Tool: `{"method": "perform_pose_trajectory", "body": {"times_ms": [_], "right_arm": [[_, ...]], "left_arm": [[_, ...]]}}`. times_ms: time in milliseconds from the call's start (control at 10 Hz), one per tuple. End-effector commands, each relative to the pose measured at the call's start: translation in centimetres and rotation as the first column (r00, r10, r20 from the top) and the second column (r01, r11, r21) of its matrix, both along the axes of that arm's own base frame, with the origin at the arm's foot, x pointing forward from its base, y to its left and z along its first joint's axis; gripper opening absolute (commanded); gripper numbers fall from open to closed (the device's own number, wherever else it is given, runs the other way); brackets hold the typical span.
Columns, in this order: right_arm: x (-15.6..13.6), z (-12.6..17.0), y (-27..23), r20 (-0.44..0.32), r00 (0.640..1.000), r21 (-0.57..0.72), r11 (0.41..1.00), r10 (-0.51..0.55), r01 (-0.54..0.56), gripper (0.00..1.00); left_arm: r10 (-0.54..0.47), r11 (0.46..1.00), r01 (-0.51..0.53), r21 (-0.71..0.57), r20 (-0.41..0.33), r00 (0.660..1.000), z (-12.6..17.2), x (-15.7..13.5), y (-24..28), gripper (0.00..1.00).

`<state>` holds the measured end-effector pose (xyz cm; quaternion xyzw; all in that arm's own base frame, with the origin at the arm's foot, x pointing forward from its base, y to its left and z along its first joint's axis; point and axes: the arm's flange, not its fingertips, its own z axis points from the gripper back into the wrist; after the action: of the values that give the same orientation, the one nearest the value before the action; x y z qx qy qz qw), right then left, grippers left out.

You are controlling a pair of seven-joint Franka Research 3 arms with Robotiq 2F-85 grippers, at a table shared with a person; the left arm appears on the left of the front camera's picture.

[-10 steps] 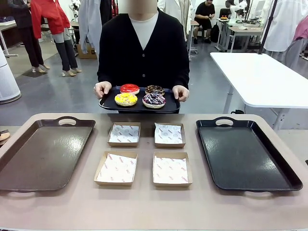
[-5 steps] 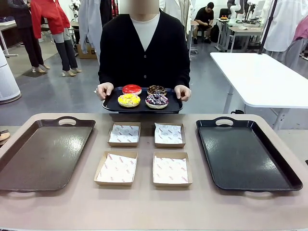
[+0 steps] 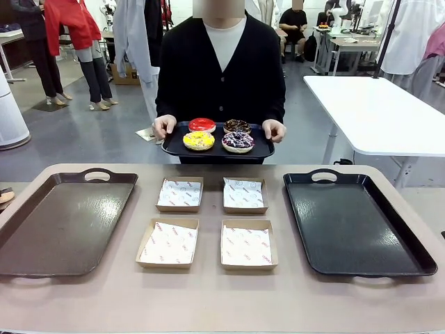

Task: Individually package the donuts and arrange them on the tray.
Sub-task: Pick up one Paper togo box.

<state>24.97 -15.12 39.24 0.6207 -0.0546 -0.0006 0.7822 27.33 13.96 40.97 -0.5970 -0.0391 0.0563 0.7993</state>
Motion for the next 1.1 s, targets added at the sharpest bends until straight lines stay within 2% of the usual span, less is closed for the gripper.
{"method": "perform_pose_trajectory", "body": {"times_ms": [0,400,500,600,700,800,1000], "right_arm": [[-0.2,0.0,0.0,0.004,1.0,0.003,1.0,-0.004,0.004,1.0],[0.0,0.0,0.0,0.0,1.0,0.0,1.0,0.0,0.0,1.0],[0.7,0.8,0.5,-0.015,1.0,-0.059,0.998,-0.021,0.02,1.0],[1.9,2.8,2.0,-0.006,1.0,-0.127,0.992,0.011,-0.012,1.0],[4.3,5.3,3.5,-0.045,0.997,-0.12,0.99,0.066,-0.071,1.0],[7.4,8.0,5.6,-0.059,0.996,-0.159,0.984,0.069,-0.078,1.0],[11.9,11.5,11.7,-0.094,0.992,-0.346,0.931,0.089,-0.116,1.0]], "left_arm": [[0.003,1.0,-0.003,-0.006,-0.007,1.0,0.1,0.0,-0.1,1.0],[0.003,1.0,-0.003,-0.006,-0.007,1.0,0.1,0.0,-0.1,1.0],[0.003,1.0,-0.003,-0.006,-0.007,1.0,0.1,0.0,-0.1,1.0],[0.003,1.0,-0.003,-0.006,-0.007,1.0,0.1,0.0,-0.1,1.0],[0.003,1.0,-0.003,-0.006,-0.007,1.0,0.1,0.0,-0.1,1.0],[0.003,1.0,-0.003,-0.006,-0.007,1.0,0.1,0.0,-0.1,1.0],[0.003,1.0,-0.003,-0.006,-0.007,1.0,0.1,0.0,-0.1,1.0]]}}
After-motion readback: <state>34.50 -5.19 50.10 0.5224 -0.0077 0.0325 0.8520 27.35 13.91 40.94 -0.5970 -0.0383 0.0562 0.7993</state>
